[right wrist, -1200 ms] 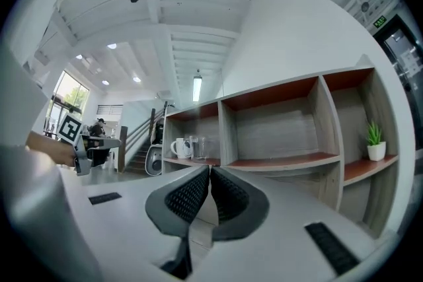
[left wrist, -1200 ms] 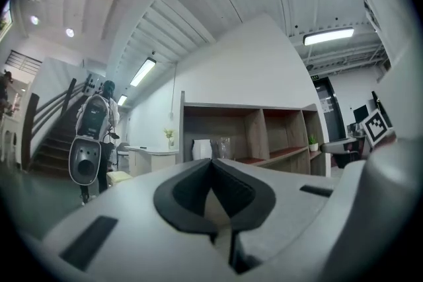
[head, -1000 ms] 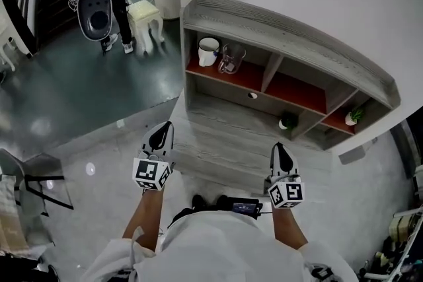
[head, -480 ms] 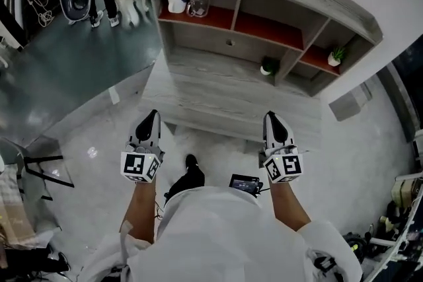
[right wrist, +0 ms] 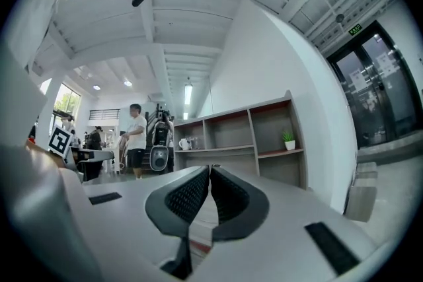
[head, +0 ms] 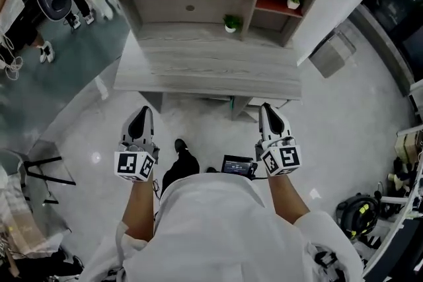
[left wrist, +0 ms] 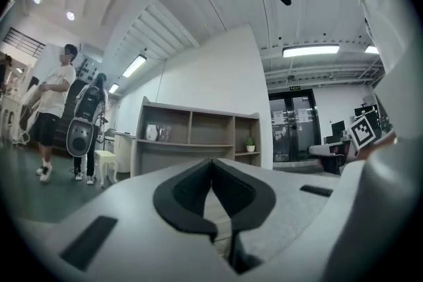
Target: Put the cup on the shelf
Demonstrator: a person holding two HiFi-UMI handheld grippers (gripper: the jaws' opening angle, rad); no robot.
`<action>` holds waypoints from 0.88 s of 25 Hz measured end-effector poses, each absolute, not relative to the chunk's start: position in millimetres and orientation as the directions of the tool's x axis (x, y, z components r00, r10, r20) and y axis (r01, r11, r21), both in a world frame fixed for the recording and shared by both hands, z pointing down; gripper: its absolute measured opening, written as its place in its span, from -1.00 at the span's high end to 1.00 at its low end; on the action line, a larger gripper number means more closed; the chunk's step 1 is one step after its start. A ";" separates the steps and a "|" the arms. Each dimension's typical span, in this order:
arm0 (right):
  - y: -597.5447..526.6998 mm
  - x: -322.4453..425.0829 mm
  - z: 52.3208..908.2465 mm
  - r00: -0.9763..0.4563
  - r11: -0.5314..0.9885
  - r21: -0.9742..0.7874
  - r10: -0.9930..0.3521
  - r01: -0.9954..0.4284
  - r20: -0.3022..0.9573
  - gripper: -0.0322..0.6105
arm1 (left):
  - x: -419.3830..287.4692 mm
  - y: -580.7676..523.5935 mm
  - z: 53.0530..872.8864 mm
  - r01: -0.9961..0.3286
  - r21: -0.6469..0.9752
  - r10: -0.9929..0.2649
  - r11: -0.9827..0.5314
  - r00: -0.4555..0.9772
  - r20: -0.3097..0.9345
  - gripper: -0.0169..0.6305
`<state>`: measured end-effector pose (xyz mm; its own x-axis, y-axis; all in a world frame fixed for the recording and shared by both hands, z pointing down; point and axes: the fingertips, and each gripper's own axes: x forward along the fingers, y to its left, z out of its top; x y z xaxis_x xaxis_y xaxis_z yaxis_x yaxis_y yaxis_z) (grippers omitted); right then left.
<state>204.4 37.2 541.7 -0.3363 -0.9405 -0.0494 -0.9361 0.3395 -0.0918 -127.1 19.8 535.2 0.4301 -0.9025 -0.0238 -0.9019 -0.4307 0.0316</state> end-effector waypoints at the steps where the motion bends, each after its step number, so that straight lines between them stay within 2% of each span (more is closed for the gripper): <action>1: 43.7 203.5 541.9 -0.340 0.344 -0.099 -0.939 -0.934 -0.053 0.79 | -123.3 27.6 530.5 -0.898 0.025 -0.898 -0.440 0.440 -0.029 0.92; 8: 70.4 173.7 533.2 -0.377 0.384 -0.090 -0.922 -0.919 -0.082 0.79 | -122.5 56.5 528.0 -0.891 0.022 -0.891 -0.453 0.452 -0.032 0.92; 14: 66.9 166.1 542.8 -0.338 0.339 -0.101 -0.941 -0.935 -0.024 0.79 | -127.1 55.9 533.0 -0.882 0.031 -0.882 -0.470 0.470 -0.021 0.92; 22: 63.1 115.9 529.8 -0.386 0.389 -0.096 -0.921 -0.916 -0.050 0.79 | -163.1 59.2 529.9 -0.886 0.042 -0.887 -0.462 0.463 -0.008 0.92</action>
